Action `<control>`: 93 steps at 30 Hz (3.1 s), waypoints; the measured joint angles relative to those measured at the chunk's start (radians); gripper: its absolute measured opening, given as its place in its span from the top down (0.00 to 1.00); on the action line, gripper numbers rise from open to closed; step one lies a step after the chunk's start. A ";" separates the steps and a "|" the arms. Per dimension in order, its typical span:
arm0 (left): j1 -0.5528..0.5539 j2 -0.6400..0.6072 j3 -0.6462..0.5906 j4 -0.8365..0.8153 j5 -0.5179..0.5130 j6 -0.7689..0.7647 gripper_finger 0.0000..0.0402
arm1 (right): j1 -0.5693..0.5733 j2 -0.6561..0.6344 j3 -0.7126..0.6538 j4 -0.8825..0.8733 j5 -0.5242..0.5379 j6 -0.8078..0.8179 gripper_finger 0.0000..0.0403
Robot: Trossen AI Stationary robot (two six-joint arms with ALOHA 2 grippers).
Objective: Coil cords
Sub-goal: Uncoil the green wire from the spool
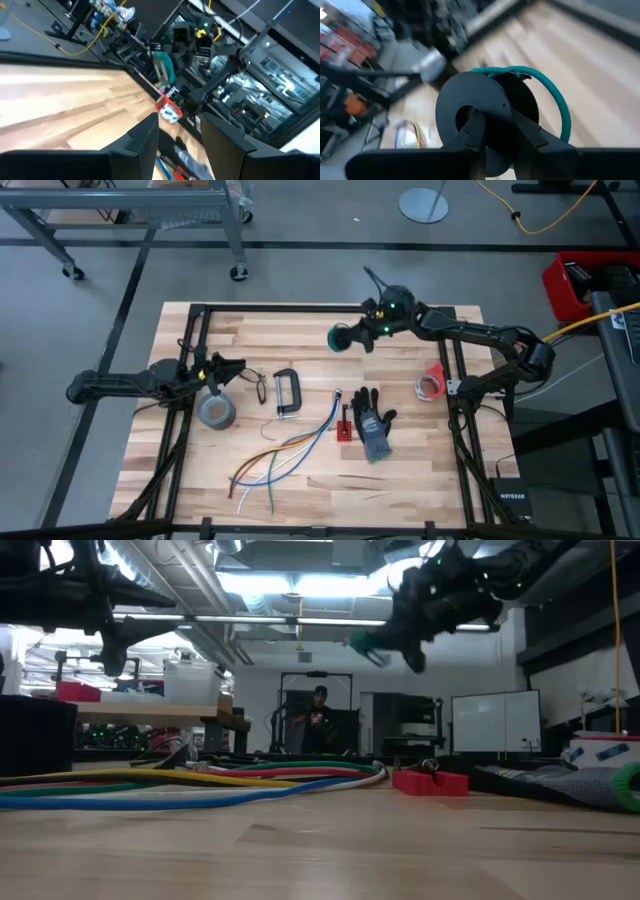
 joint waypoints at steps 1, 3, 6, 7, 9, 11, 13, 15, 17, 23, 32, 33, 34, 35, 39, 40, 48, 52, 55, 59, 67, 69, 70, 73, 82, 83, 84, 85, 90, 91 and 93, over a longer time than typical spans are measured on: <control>0.000 0.019 -0.008 0.049 -0.003 0.006 0.65 | 0.008 0.000 0.002 0.041 0.000 0.002 0.86; -0.001 0.068 -0.029 0.161 -0.004 0.029 0.65 | 0.029 0.000 0.002 0.120 0.000 0.002 0.86; -0.002 0.155 -0.028 0.267 -0.004 0.074 0.65 | 0.071 0.000 0.003 0.177 0.000 -0.043 0.86; -0.002 0.185 -0.028 0.308 -0.005 0.093 0.65 | 0.086 0.000 0.003 0.178 0.001 -0.075 0.86; -0.002 0.243 -0.028 0.381 -0.004 0.138 0.65 | 0.116 0.000 0.003 0.176 0.018 -0.131 0.86; -0.002 0.293 -0.028 0.445 -0.005 0.182 0.65 | 0.149 0.000 0.003 0.175 0.045 -0.185 0.86; -0.002 0.335 -0.026 0.512 -0.004 0.222 0.65 | 0.184 0.000 0.003 0.171 0.088 -0.234 0.86; -0.002 0.369 -0.013 0.552 0.006 0.256 0.65 | 0.218 0.000 0.003 0.167 0.130 -0.287 0.86; -0.002 0.402 0.015 0.561 0.023 0.283 0.65 | 0.254 0.000 0.003 0.166 0.187 -0.333 0.86; -0.002 0.545 0.139 0.511 0.058 0.360 0.65 | 0.353 0.000 0.003 0.164 0.405 -0.464 0.86; -0.002 0.890 0.336 0.470 0.063 0.467 0.65 | 0.457 0.048 0.003 0.163 0.536 -0.605 0.86; -0.002 0.927 0.357 0.468 0.069 0.474 0.65 | 0.465 0.057 0.003 0.165 0.555 -0.605 0.86; -0.003 0.967 0.383 0.469 0.073 0.476 0.65 | 0.472 0.065 0.003 0.164 0.581 -0.605 0.86; -0.006 1.003 0.405 0.469 0.075 0.477 0.65 | 0.477 0.073 0.003 0.165 0.608 -0.605 0.86; -0.023 1.124 0.482 0.472 0.075 0.491 0.65 | 0.486 0.093 0.002 0.169 0.665 -0.600 0.86; -0.028 1.149 0.495 0.469 0.075 0.504 0.65 | 0.486 0.094 0.002 0.168 0.664 -0.595 0.86; -0.033 1.240 0.559 0.469 0.075 0.531 0.65 | 0.486 0.094 0.002 0.169 0.640 -0.589 0.86; -0.039 1.244 0.560 0.461 0.075 0.511 0.65 | 0.486 0.094 0.002 0.169 0.653 -0.586 0.84; -0.053 1.244 0.561 0.434 0.073 0.479 0.65 | 0.484 0.093 0.002 0.168 0.676 -0.586 0.86; -0.080 1.244 0.561 0.356 0.072 0.419 0.65 | 0.484 0.093 0.002 0.171 0.699 -0.586 0.86; -0.095 1.244 0.561 0.293 -0.001 0.339 0.65 | 0.484 0.093 0.002 0.177 0.655 -0.562 0.86; -0.095 1.244 0.561 0.291 -0.023 0.339 0.65 | 0.484 0.093 0.002 0.196 0.645 -0.559 0.86; -0.095 1.244 0.561 0.292 -0.028 0.339 0.65 | 0.485 0.093 0.002 0.208 0.643 -0.559 0.86; -0.095 1.244 0.561 0.294 -0.030 0.339 0.65 | 0.485 0.093 0.002 0.255 0.628 -0.550 0.86; -0.090 1.244 0.561 0.392 -0.042 0.377 0.65 | 0.484 0.093 0.002 0.388 0.626 -0.518 0.86; -0.090 1.244 0.561 0.405 -0.043 0.384 0.65 | 0.484 0.093 0.002 0.395 0.627 -0.518 0.86; -0.090 1.244 0.561 0.418 -0.043 0.392 0.65 | 0.484 0.093 0.002 0.403 0.627 -0.518 0.86; -0.090 1.244 0.561 0.429 -0.043 0.393 0.65 | 0.484 0.093 0.002 0.409 0.628 -0.518 0.86; -0.090 1.244 0.560 0.471 -0.046 0.402 0.65 | 0.484 0.092 0.002 0.435 0.628 -0.518 0.86; -0.090 1.244 0.560 0.474 -0.051 0.401 0.65 | 0.484 0.092 0.002 0.440 0.628 -0.518 0.86; -0.090 1.244 0.560 0.473 -0.059 0.400 0.66 | 0.484 0.092 0.002 0.444 0.628 -0.518 0.86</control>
